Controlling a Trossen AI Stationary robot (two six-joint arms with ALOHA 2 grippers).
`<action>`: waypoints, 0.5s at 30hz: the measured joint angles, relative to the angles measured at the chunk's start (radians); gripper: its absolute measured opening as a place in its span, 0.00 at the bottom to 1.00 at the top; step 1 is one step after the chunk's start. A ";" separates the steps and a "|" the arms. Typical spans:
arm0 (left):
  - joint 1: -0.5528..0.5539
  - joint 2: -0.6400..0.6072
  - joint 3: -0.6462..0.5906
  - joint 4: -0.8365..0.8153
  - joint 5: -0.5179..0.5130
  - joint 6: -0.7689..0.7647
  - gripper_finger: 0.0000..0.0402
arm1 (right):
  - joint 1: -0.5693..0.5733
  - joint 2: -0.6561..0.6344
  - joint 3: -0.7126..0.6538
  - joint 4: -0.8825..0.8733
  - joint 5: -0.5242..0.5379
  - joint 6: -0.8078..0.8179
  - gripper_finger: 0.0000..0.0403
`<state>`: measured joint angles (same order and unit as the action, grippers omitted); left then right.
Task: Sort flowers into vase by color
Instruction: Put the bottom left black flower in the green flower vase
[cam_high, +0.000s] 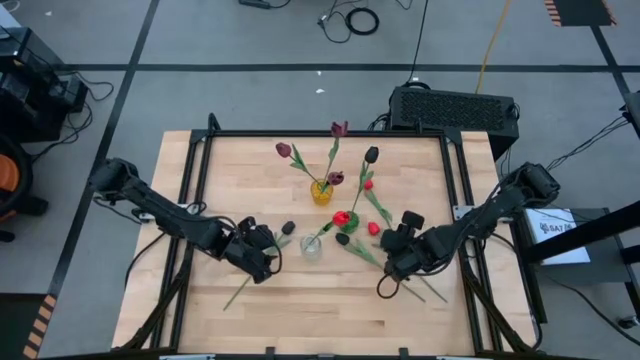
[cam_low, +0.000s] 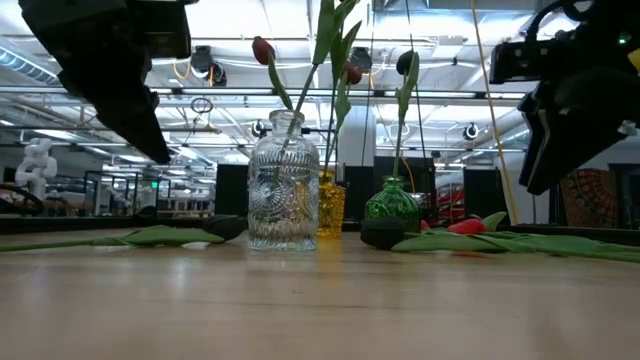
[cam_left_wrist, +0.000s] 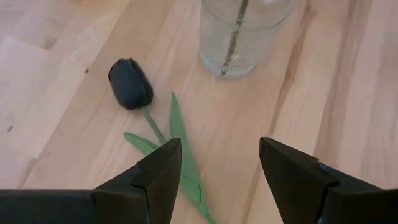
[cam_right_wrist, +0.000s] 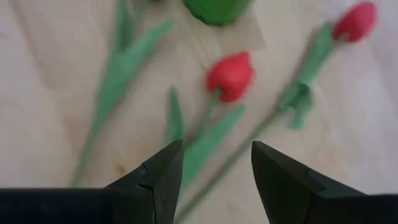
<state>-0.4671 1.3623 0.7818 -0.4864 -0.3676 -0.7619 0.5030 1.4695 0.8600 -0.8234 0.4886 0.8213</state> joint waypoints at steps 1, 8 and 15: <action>0.000 0.005 0.000 -0.005 -0.005 -0.010 0.56 | 0.001 -0.004 -0.001 0.018 -0.007 -0.002 0.45; 0.000 0.048 0.000 -0.022 -0.010 -0.041 0.56 | 0.045 -0.011 -0.003 0.164 -0.075 0.027 0.45; 0.000 0.148 0.000 -0.107 0.000 -0.132 0.56 | 0.074 -0.011 -0.003 0.232 -0.076 0.007 0.45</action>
<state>-0.4674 1.5108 0.7815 -0.5932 -0.3672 -0.8938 0.5772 1.4590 0.8570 -0.5911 0.4123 0.8288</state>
